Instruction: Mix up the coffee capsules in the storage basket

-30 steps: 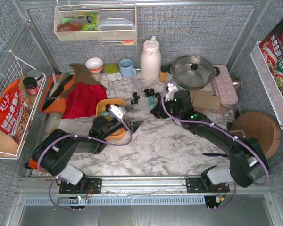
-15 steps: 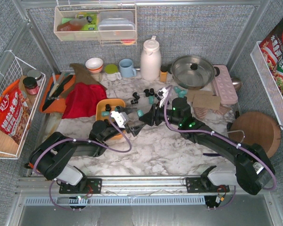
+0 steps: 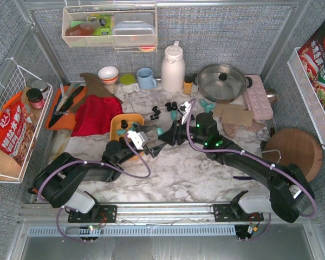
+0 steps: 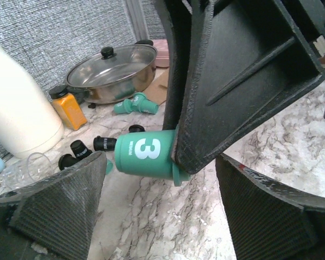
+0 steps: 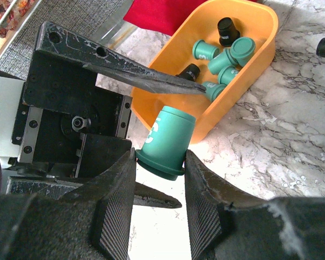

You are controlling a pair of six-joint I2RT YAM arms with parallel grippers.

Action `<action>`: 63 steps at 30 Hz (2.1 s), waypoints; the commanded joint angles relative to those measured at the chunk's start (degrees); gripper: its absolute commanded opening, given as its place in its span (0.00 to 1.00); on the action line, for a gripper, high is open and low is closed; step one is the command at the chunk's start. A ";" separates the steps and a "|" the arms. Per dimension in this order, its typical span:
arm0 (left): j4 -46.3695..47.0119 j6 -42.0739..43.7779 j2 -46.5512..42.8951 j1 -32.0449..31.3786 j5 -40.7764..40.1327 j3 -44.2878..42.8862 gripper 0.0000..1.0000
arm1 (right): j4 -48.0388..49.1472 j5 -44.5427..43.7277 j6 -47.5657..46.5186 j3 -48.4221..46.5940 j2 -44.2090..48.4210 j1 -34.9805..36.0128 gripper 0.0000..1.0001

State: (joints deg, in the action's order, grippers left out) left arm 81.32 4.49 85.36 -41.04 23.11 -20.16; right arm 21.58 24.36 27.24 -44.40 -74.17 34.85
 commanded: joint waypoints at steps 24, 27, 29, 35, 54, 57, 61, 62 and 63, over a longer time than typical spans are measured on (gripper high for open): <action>2.54 5.38 -2.06 -0.78 1.94 0.91 0.43 | -0.27 2.01 1.87 -2.42 -0.56 0.74 0.50; 2.21 5.89 -2.23 -0.86 1.36 1.05 0.39 | -1.25 1.79 1.32 -2.53 0.51 0.74 0.58; 1.94 6.37 -2.52 -0.85 0.63 1.16 0.36 | -2.05 1.07 0.68 -2.53 1.32 0.70 0.65; 1.16 5.86 -2.83 -0.87 -2.94 1.18 0.32 | -10.53 -5.69 -5.27 -3.85 5.66 0.64 0.77; -22.20 -17.98 -1.25 6.99 -50.79 -2.66 0.56 | -28.90 -35.95 -17.29 -8.42 9.36 -0.26 0.99; -26.66 -25.19 -1.32 7.80 -58.75 -3.39 0.78 | -24.77 -41.15 -11.35 -7.20 5.42 -1.57 0.99; -30.96 -28.04 -2.51 7.88 -62.18 -5.20 0.99 | -21.22 -41.09 -10.85 -10.91 -5.19 -3.46 0.95; -32.35 -29.33 -2.81 7.87 -62.78 -5.83 0.99 | -21.03 -40.47 -10.78 -12.09 -8.53 -3.93 0.90; -34.03 -30.37 -3.16 7.85 -63.33 -6.38 0.99 | -20.80 -39.55 -10.81 -15.14 -11.76 -4.44 0.85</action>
State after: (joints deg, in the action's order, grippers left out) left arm 53.19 -19.20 83.37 -33.23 -34.30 -24.67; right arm -3.90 -14.59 14.37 -54.26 -78.00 31.62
